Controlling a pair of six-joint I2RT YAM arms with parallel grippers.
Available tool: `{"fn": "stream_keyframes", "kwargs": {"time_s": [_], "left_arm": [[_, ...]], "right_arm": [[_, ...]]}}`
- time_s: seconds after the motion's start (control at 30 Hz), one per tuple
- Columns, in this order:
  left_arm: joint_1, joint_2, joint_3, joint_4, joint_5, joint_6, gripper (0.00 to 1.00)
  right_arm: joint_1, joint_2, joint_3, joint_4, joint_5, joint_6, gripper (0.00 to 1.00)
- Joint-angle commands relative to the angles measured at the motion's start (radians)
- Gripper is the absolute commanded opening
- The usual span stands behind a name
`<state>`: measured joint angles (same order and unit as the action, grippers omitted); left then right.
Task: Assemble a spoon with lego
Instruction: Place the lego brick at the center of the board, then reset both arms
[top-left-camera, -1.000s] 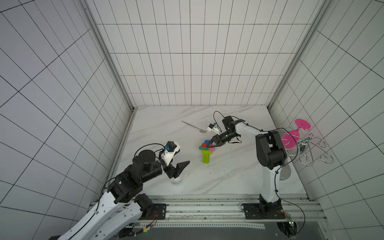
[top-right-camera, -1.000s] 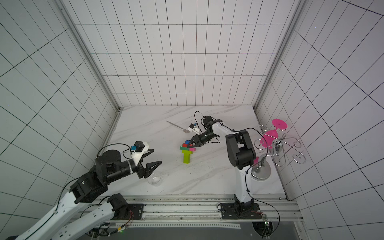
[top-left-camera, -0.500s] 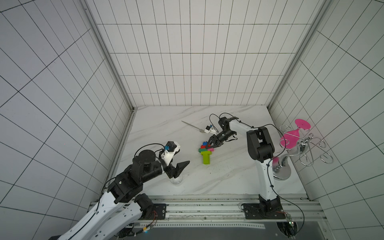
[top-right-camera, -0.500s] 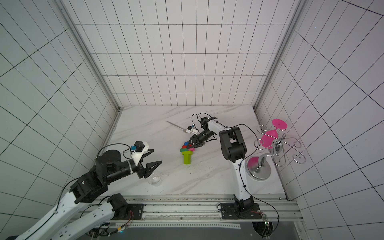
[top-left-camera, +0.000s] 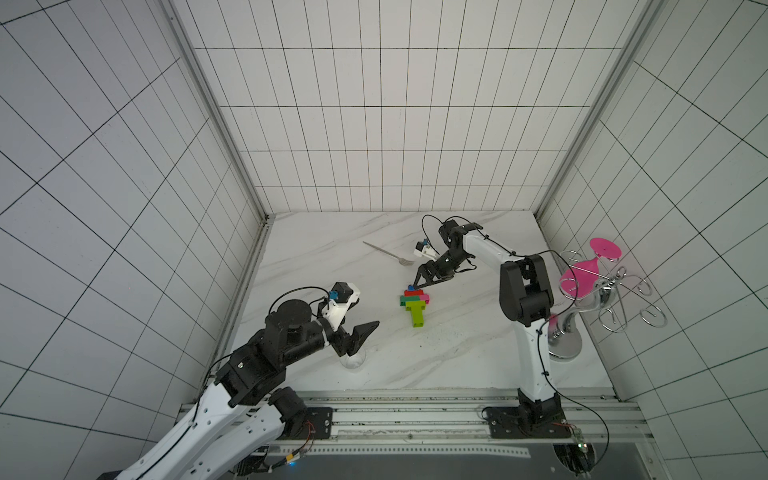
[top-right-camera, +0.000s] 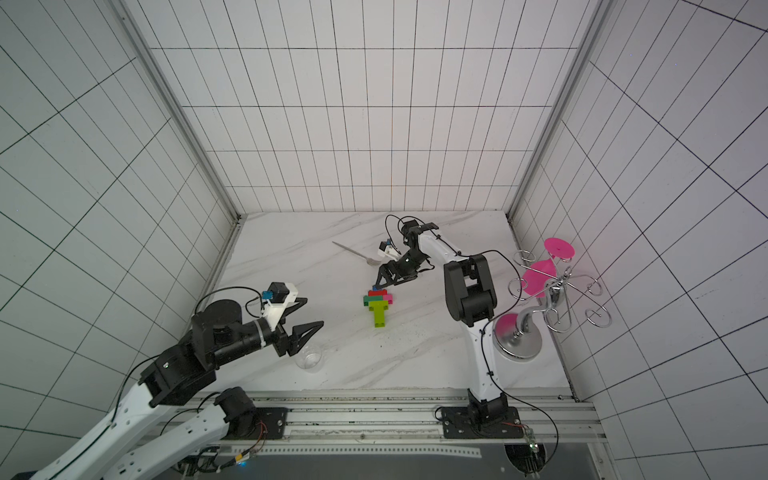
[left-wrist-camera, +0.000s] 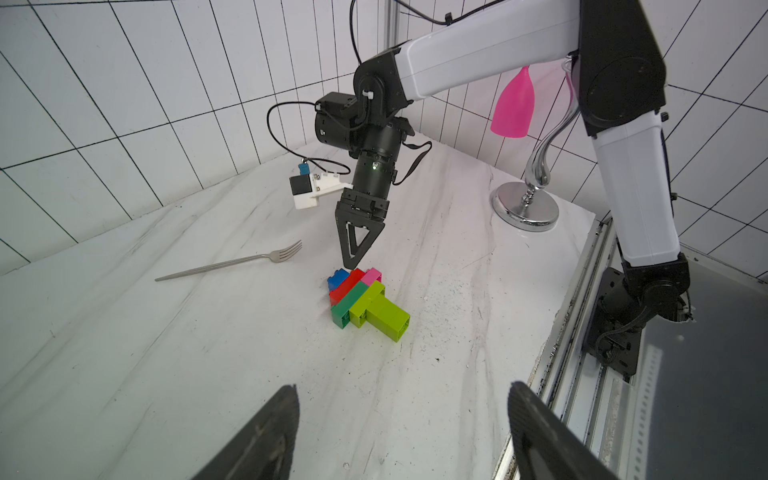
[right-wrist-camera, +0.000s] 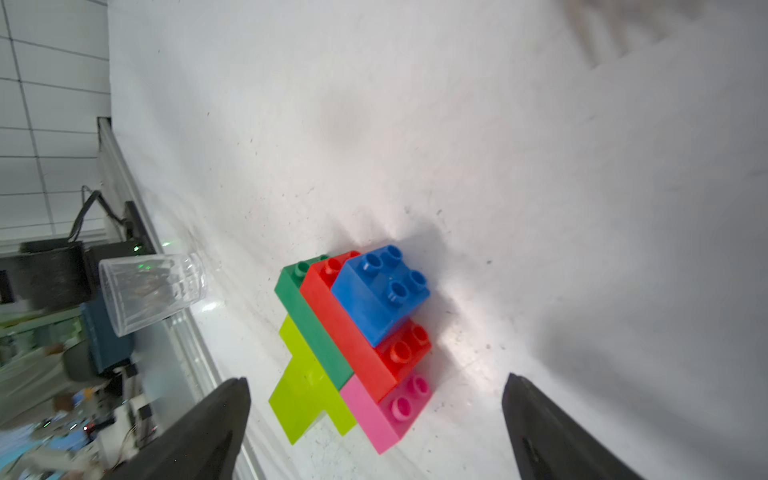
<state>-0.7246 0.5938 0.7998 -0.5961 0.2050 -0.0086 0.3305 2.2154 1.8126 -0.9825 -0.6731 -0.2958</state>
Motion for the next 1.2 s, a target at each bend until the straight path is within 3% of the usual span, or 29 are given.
{"fn": "stream_keyframes", "kwargs": {"time_s": [0.0,0.27,0.43,0.5,0.67,0.7,0.8,0.87,0.9,0.97,1.03,1.1,1.17], "left_arm": [[0.005,-0.014,-0.01,-0.001,-0.027,-0.007,0.77],[-0.002,-0.046,-0.02,0.011,-0.129,-0.026,0.78],[-0.004,-0.045,-0.024,0.018,-0.179,-0.028,0.78],[-0.004,-0.039,-0.024,0.018,-0.2,-0.028,0.78],[-0.002,-0.041,-0.03,0.024,-0.257,-0.019,0.79],[-0.003,-0.044,-0.031,0.025,-0.278,-0.017,0.79],[-0.002,-0.061,-0.04,0.033,-0.348,-0.002,0.79],[0.005,-0.078,-0.048,0.04,-0.401,0.013,0.8],[0.018,-0.091,-0.057,0.051,-0.423,0.028,0.8],[0.071,-0.123,-0.089,0.091,-0.425,0.079,0.81],[0.161,-0.166,-0.165,0.209,-0.429,0.081,0.87],[0.267,-0.197,-0.243,0.342,-0.397,0.05,0.95],[0.364,-0.19,-0.301,0.453,-0.402,-0.005,0.99]], "right_arm": [[-0.026,-0.164,-0.128,0.173,0.18,0.08,0.99],[-0.121,-0.591,-0.76,0.915,0.552,0.239,0.99],[-0.204,-0.749,-1.056,1.209,0.772,0.272,0.99],[-0.227,-0.778,-1.115,1.268,0.809,0.263,0.99],[-0.296,-0.679,-1.309,1.693,0.839,0.303,0.99],[-0.321,-0.714,-1.32,1.641,0.822,0.339,0.99],[-0.345,-0.652,-1.474,2.018,0.861,0.374,0.99],[-0.345,-0.711,-1.439,1.852,0.812,0.364,0.99],[-0.345,-0.665,-1.428,1.912,0.787,0.347,0.99],[-0.344,-0.684,-1.384,1.768,0.732,0.324,0.99],[-0.345,-0.654,-1.393,1.859,0.728,0.321,0.99],[-0.345,-0.685,-1.372,1.755,0.727,0.322,0.99],[-0.344,-0.663,-1.391,1.838,0.731,0.319,0.99]]}}
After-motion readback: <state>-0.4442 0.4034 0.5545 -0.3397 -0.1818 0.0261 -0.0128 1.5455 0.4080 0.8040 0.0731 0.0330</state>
